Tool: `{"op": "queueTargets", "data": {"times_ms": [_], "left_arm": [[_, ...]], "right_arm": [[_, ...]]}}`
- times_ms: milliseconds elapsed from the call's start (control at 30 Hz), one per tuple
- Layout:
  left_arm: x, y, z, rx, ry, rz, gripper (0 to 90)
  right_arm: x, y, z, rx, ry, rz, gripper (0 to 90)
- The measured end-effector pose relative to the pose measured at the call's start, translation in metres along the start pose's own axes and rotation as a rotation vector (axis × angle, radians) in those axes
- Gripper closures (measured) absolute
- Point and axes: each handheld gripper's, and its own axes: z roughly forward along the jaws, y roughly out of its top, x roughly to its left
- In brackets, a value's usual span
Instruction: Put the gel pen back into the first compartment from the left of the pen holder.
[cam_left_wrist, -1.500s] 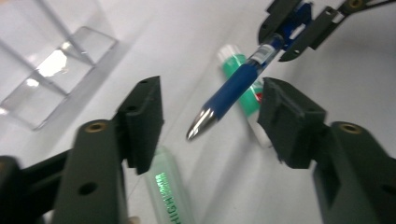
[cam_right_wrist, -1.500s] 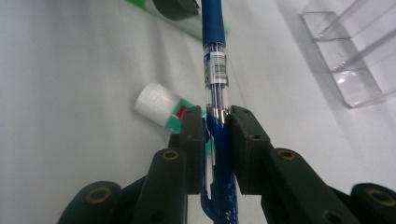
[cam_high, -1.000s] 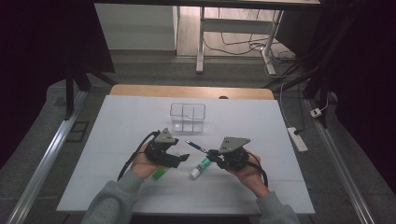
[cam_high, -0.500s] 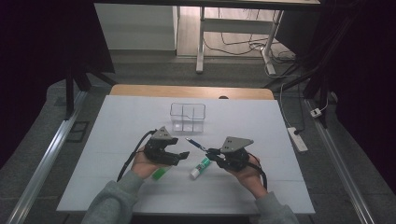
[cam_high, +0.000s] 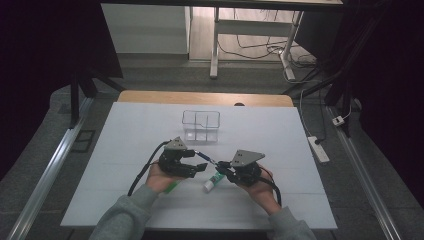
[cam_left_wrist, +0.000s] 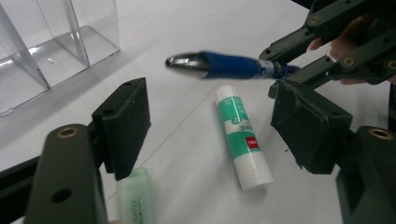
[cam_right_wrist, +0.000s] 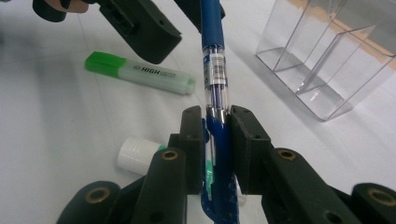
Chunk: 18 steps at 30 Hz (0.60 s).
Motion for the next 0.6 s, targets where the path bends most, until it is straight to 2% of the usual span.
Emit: {"op": "queueTargets", "data": {"times_ms": [167,433,600], "left_arm": [[-0.001,0.000,0.001,-0.015,-0.014,-0.010,33.7],[-0.002,0.001,0.003,-0.022,-0.021,-0.018,51.4],[-0.004,0.002,0.001,-0.050,-0.039,-0.015,59.6]], "right_arm": [[0.002,-0.001,0.004,0.011,-0.001,-0.007,74.7],[0.006,-0.002,0.009,0.012,0.000,-0.016,74.5],[0.007,-0.004,0.011,0.035,-0.003,-0.030,74.5]]}}
